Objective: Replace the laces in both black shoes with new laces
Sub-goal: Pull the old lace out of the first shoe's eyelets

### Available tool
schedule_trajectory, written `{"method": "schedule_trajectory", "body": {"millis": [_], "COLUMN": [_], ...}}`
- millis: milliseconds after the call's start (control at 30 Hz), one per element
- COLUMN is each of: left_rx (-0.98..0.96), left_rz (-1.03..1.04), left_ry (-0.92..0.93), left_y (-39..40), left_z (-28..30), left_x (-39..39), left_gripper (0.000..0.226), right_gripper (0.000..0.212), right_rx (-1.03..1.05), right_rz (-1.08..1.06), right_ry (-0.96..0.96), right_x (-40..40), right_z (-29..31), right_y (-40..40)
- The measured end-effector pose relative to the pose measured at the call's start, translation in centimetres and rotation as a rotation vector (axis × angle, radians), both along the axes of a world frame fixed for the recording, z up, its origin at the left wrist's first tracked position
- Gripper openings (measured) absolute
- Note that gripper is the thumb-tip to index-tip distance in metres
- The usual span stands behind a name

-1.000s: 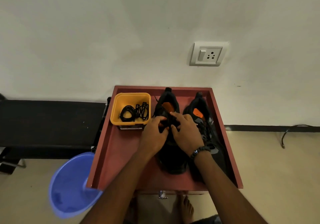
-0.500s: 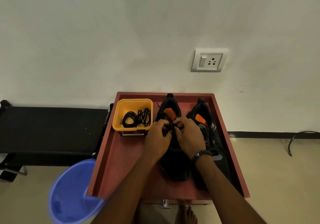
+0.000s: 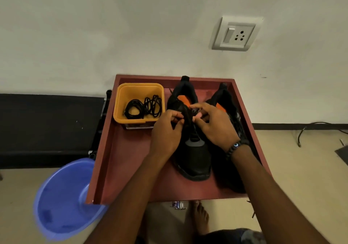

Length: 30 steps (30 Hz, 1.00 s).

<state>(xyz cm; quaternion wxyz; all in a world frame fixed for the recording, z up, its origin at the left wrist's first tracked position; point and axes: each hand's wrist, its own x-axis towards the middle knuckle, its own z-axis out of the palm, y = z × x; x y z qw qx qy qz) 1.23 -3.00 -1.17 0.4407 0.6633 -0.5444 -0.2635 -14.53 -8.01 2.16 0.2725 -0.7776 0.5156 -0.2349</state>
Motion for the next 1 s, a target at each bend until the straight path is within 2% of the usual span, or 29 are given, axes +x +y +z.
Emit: {"method": "schedule_trajectory", "body": {"millis": [100, 200, 233, 367, 433, 500, 600, 733, 833, 1000], "left_rx": [-0.002, 0.01, 0.013, 0.027, 0.029, 0.021, 0.115, 0.189, 0.19, 0.081], "left_rz": [-0.05, -0.072, -0.068, -0.086, -0.092, -0.036, 0.001, -0.052, -0.02, 0.09], "left_ry": [-0.003, -0.024, -0.03, -0.012, 0.041, 0.16, 0.444, 0.789, 0.841, 0.845], "left_y": [0.3, 0.2, 0.2, 0.5, 0.5, 0.4, 0.3, 0.2, -0.2, -0.7], "left_z": [-0.9, -0.8, -0.9, -0.4, 0.5, 2.0, 4.5, 7.7, 8.9, 9.6], "left_x": [1.4, 1.5, 1.6, 1.5, 1.5, 1.8, 1.9, 2.6, 3.3, 3.9], "left_gripper": [0.026, 0.034, 0.034, 0.023, 0.014, 0.01, 0.005, 0.006, 0.005, 0.02], "right_gripper": [0.032, 0.013, 0.006, 0.008, 0.011, 0.013, 0.014, 0.018, 0.023, 0.028], "right_rx": [-0.043, -0.041, -0.044, -0.049, -0.025, 0.082, 0.334, 0.466, 0.488, 0.441], "right_rz": [-0.018, -0.029, -0.023, 0.044, 0.009, -0.085, -0.172, -0.212, -0.202, -0.238], "right_ry": [0.099, 0.086, 0.11, 0.236, 0.114, -0.118, -0.358, -0.532, -0.672, -0.889], "right_x": [1.5, 2.3, 2.7, 3.0, 2.4, 1.9, 1.6, 1.7, 1.7, 0.9], "right_z": [0.0, 0.2, 0.4, 1.3, 1.5, 1.3, 1.1, 2.2, 4.1, 8.0], "right_y": [-0.4, -0.9, -1.1, -1.7, -1.5, -0.6, 0.7, 1.6, 1.7, 1.2]}}
